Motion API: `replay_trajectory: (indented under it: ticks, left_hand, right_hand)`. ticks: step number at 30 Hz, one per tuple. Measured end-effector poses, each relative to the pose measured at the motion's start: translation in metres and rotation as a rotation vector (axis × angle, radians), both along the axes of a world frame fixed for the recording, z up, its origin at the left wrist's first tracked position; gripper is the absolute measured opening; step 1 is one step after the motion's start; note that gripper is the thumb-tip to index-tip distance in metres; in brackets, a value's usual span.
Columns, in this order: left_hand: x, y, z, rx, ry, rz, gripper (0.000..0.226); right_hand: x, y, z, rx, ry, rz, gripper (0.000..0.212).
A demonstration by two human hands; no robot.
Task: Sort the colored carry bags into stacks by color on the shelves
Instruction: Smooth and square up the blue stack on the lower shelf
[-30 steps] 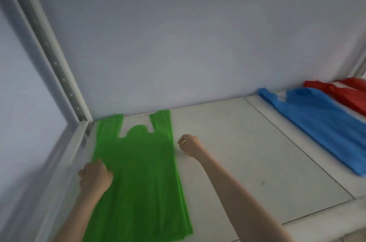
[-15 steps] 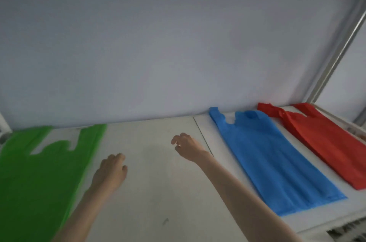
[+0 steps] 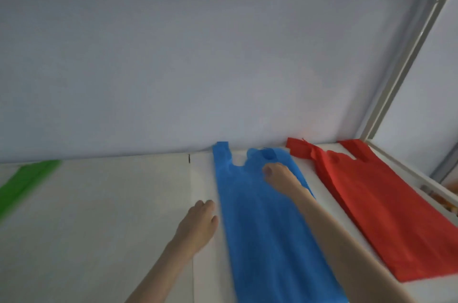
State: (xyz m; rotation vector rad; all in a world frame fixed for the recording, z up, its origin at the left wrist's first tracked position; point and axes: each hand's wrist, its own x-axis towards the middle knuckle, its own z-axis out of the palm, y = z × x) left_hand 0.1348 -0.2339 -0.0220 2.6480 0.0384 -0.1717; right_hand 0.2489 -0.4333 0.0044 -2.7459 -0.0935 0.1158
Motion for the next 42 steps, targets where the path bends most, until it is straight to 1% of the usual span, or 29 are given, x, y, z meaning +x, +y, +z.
replay_trajectory:
  ticks: [1, 4, 6, 8, 9, 10, 11, 13, 14, 17, 18, 22, 24, 25, 26, 27, 29, 30, 31, 33, 34, 36, 37, 39, 42]
  left_hand:
    - [0.004, -0.02, 0.0, -0.017, 0.006, 0.026, 0.037]
    - [0.011, -0.072, -0.003, -0.041, -0.008, 0.092, 0.045]
    - [0.012, -0.093, -0.005, -0.035, -0.004, 0.128, 0.049]
    - [0.012, -0.104, -0.008, -0.002, 0.047, 0.151, 0.052]
    - [0.012, -0.107, -0.01, 0.02, 0.076, 0.16, 0.053]
    - [0.012, -0.108, -0.012, 0.032, 0.1, 0.171, 0.053]
    - [0.011, -0.109, -0.013, 0.039, 0.116, 0.18, 0.053]
    - [0.012, -0.11, -0.015, 0.045, 0.131, 0.191, 0.055]
    - [0.013, -0.11, -0.015, 0.048, 0.132, 0.196, 0.055]
    - [0.016, -0.112, -0.016, 0.032, 0.132, 0.218, 0.054]
    - [0.017, -0.112, -0.017, 0.026, 0.132, 0.224, 0.053]
    - [0.017, -0.112, -0.02, 0.033, 0.138, 0.228, 0.052]
    - [0.017, -0.112, -0.022, 0.023, 0.134, 0.23, 0.051]
    - [0.017, -0.111, -0.023, 0.015, 0.134, 0.23, 0.051]
    - [0.017, -0.11, -0.023, 0.004, 0.132, 0.229, 0.051]
    - [0.017, -0.11, -0.024, -0.006, 0.129, 0.227, 0.05]
    - [0.017, -0.11, -0.024, -0.02, 0.122, 0.222, 0.05]
    - [0.017, -0.11, -0.024, -0.023, 0.12, 0.22, 0.05]
    - [0.017, -0.109, -0.024, -0.022, 0.118, 0.218, 0.05]
    - [0.017, -0.109, -0.024, -0.018, 0.118, 0.213, 0.051]
    - [0.017, -0.108, -0.024, -0.017, 0.117, 0.208, 0.051]
    - [0.018, -0.107, -0.022, -0.012, 0.115, 0.193, 0.051]
    - [0.018, -0.107, -0.022, -0.014, 0.116, 0.192, 0.051]
    - [0.018, -0.106, -0.022, -0.031, 0.122, 0.202, 0.051]
    - [0.018, -0.105, -0.022, -0.072, 0.123, 0.218, 0.052]
  right_hand:
    - [0.009, -0.019, 0.0, -0.019, 0.005, -0.003, 0.021]
    - [0.032, -0.067, -0.007, -0.021, 0.04, -0.043, 0.029]
    - [0.044, -0.09, -0.015, -0.003, 0.077, -0.132, 0.039]
    - [0.058, -0.104, -0.024, 0.021, 0.141, -0.216, 0.05]
    - [0.065, -0.107, -0.028, 0.05, 0.183, -0.23, 0.05]
    - [0.073, -0.107, -0.032, 0.093, 0.22, -0.228, 0.044]
    - [0.08, -0.106, -0.035, 0.159, 0.229, -0.22, 0.04]
    - [0.09, -0.102, -0.036, 0.306, 0.223, -0.199, 0.039]
    - [0.093, -0.1, -0.035, 0.33, 0.212, -0.191, 0.04]
    - [0.104, -0.096, -0.028, 0.214, 0.158, -0.171, 0.051]
    - [0.106, -0.094, -0.026, 0.212, 0.164, -0.166, 0.055]
    - [0.115, -0.085, -0.024, 0.401, 0.288, -0.158, 0.07]
    - [0.119, -0.08, -0.025, 0.503, 0.344, -0.168, 0.074]
    - [0.12, -0.078, -0.024, 0.583, 0.369, -0.172, 0.071]
    - [0.122, -0.076, -0.023, 0.701, 0.394, -0.174, 0.063]
    - [0.124, -0.074, -0.021, 0.847, 0.4, -0.175, 0.05]
    - [0.128, -0.075, -0.019, 1.104, 0.35, -0.206, 0.011]
    - [0.131, -0.077, -0.019, 1.18, 0.288, -0.239, 0.013]
    - [0.132, -0.08, -0.018, 1.205, 0.24, -0.256, 0.022]
    - [0.134, -0.084, -0.018, 1.16, 0.182, -0.251, 0.027]
    - [0.136, -0.086, -0.021, 1.124, 0.199, -0.244, 0.035]
    - [0.141, -0.088, -0.029, 1.004, 0.315, -0.245, 0.056]
    - [0.143, -0.089, -0.033, 0.943, 0.358, -0.25, 0.062]
    - [0.146, -0.09, -0.037, 0.873, 0.359, -0.252, 0.065]
    - [0.146, -0.091, -0.038, 0.772, 0.288, -0.253, 0.061]
